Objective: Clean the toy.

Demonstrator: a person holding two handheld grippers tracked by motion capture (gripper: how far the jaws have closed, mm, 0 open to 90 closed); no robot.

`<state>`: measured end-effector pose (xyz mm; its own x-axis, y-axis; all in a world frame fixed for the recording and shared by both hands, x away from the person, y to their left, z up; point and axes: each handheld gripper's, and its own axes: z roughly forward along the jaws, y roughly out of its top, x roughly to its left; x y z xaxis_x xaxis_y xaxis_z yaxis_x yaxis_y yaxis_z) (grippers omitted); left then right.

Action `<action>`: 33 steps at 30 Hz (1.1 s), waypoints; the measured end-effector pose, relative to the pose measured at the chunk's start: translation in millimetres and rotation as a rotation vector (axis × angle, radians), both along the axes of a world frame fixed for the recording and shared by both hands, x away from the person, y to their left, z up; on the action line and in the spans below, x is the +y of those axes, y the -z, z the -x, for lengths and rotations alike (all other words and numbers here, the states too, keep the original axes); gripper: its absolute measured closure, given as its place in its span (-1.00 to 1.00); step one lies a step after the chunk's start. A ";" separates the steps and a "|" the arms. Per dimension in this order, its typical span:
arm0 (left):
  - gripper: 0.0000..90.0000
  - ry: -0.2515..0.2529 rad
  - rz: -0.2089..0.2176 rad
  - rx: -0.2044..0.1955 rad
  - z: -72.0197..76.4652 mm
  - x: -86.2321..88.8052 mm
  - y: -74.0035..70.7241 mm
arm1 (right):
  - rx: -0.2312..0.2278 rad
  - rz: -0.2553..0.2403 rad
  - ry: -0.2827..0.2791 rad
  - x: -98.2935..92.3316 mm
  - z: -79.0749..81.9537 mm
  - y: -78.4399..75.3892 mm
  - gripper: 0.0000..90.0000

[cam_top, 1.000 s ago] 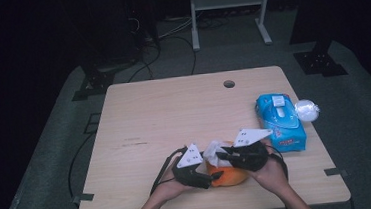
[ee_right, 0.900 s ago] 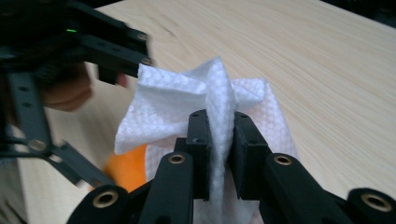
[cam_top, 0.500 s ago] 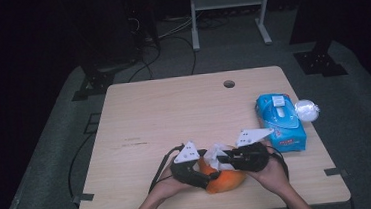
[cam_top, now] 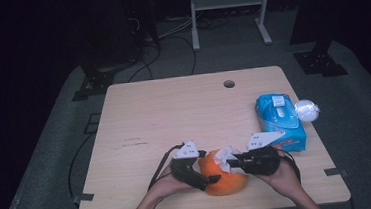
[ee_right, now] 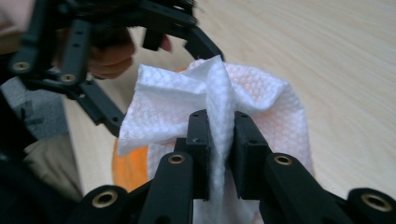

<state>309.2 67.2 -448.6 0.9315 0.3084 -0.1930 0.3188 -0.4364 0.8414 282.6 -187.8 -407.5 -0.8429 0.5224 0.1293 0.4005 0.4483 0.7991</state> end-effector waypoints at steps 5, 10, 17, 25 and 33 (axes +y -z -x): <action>-0.80 0.023 -0.007 0.005 -0.2 -3.0 4.0 | 0.004 -0.018 -0.007 -2.7 3.4 1.8 0.73; -0.49 -0.013 -0.036 -0.262 6.9 1.0 -16.3 | -0.069 -0.046 0.044 -5.2 3.2 -9.1 0.72; -0.56 -0.010 -0.091 -0.382 7.7 5.0 -19.6 | -0.121 -0.082 0.063 10.6 -2.8 -11.7 0.72; -0.84 -0.039 -0.019 -0.151 -6.4 19.3 -16.2 | -0.087 -0.048 0.035 24.5 -2.9 4.3 0.73; -0.51 -0.010 -0.013 -0.166 -0.5 24.2 -11.8 | -0.125 -0.023 0.110 0.3 -5.8 0.6 0.72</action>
<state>309.7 91.3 -436.8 0.9472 0.3191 -0.0322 0.1798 -0.4454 0.8771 288.4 -187.5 -408.2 -0.7911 0.6103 0.0402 0.3430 0.3882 0.8554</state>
